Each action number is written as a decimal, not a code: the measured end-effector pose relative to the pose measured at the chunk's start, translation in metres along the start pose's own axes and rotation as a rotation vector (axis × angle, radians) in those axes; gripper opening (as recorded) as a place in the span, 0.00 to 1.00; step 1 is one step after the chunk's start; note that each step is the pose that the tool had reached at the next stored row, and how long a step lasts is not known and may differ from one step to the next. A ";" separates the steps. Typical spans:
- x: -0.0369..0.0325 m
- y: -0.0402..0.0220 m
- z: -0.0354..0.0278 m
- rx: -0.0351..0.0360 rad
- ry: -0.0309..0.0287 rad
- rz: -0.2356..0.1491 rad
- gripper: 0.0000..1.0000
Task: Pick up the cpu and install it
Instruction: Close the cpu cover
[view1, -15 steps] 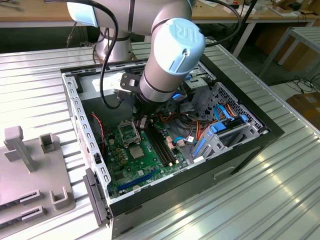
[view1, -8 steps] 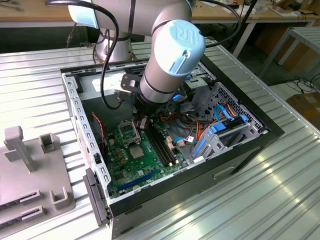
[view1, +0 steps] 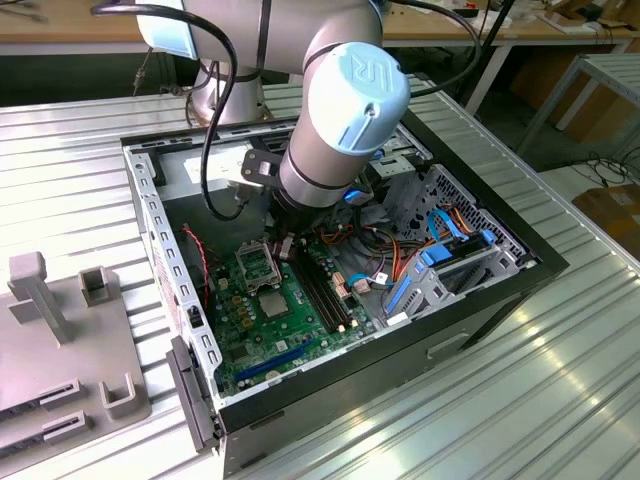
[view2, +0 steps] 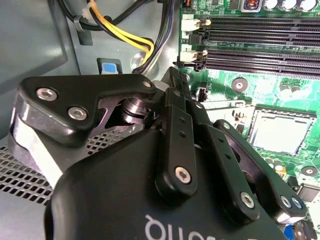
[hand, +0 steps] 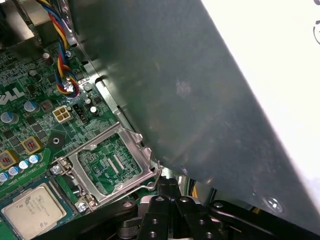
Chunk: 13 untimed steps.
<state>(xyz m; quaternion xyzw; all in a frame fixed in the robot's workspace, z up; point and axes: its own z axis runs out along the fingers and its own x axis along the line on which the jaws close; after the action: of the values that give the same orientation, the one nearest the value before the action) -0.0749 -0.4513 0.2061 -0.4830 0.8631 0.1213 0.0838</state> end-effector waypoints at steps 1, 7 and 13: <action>0.0000 0.0000 0.0001 -0.0004 0.0008 0.000 0.11; -0.0005 0.0003 -0.0020 -0.0008 0.0137 0.002 0.11; -0.0020 0.0010 -0.0071 0.0027 0.0195 0.002 0.11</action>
<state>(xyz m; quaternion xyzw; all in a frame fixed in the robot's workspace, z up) -0.0749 -0.4513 0.2136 -0.4833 0.8644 0.1155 0.0760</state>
